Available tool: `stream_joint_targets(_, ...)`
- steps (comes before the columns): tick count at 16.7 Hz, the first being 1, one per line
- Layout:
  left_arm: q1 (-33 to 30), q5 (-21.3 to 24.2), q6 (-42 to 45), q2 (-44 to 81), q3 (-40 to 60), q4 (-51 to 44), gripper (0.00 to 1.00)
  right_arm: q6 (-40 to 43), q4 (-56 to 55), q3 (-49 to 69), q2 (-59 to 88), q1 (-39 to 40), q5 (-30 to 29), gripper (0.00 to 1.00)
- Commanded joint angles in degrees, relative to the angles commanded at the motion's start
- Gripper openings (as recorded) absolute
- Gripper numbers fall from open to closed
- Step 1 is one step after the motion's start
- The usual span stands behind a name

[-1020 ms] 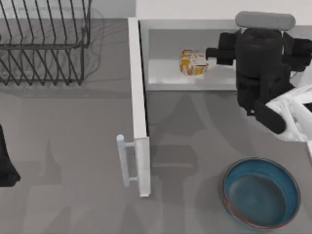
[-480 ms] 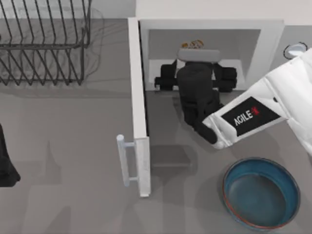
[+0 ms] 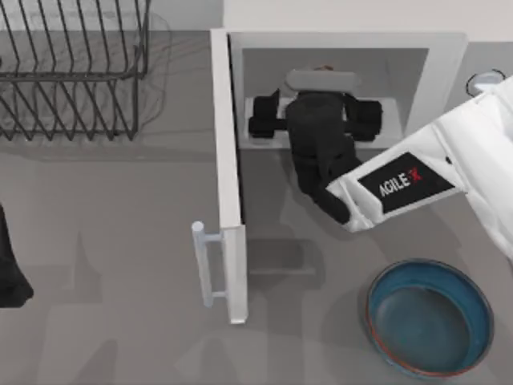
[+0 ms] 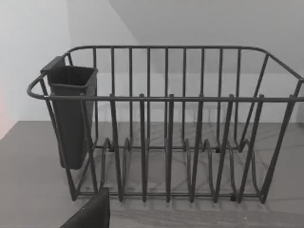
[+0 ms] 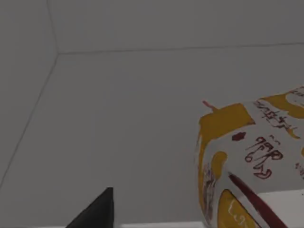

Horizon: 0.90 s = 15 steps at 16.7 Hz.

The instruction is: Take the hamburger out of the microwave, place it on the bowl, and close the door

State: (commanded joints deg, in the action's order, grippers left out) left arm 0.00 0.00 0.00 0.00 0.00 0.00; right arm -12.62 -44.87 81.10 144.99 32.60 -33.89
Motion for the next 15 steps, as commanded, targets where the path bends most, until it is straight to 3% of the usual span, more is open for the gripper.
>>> stream_joint_targets(10, 0.0, 0.0, 0.0, 0.0, 0.0, 0.0, 1.0, 2.2, 18.77, 41.74, 23.44, -5.77, 6.18, 1.0)
stream_joint_targets(15, 0.0, 0.0, 0.0, 0.0, 0.0, 0.0, 1.0, 3.09, 25.79, 53.36, 30.39, -8.09, 8.66, 1.0)
